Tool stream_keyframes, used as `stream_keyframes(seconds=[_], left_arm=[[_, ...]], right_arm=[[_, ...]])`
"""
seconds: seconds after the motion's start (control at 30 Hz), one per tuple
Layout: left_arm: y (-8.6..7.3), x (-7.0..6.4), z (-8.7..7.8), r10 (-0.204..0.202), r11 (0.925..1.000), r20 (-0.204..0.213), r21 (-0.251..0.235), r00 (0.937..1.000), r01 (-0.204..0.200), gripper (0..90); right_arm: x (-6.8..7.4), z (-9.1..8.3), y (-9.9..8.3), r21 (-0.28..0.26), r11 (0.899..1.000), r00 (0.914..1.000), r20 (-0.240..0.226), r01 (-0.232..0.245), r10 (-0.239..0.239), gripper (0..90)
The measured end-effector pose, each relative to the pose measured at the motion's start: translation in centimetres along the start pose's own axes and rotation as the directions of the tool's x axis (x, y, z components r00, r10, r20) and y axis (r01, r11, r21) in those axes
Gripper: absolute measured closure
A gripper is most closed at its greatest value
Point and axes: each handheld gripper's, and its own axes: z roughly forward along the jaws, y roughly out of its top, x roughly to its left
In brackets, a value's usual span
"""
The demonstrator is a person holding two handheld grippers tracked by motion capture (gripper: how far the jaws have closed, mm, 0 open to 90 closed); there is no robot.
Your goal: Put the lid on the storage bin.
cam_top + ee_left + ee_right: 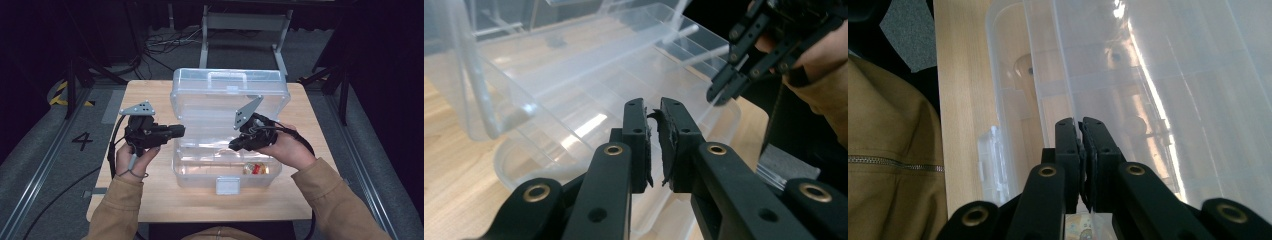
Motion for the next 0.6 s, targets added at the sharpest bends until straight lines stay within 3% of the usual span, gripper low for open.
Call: stream_keyframes(seconds=[0.2,0.33,0.6], left_arm=[[0.6,0.1,0.0,-0.007,0.9997,-0.071,-0.024,0.9975,0.006,84.1],[0.9,0.4,0.3,-0.016,0.999,-0.084,-0.042,0.9963,0.012,85.8],[1.6,-0.1,0.9,0.028,0.9992,-0.161,-0.023,0.9866,-0.032,89.6]], right_arm=[[0.1,0.0,-0.1,0.003,1.0,1.0,0.005,0.003,-0.003,86.3],[0.2,0.0,-0.2,-0.004,1.0,1.0,0.004,-0.002,0.002,86.2],[0.2,0.1,-0.3,-0.007,1.0,1.0,0.0,0.0,0.0,86.2]])
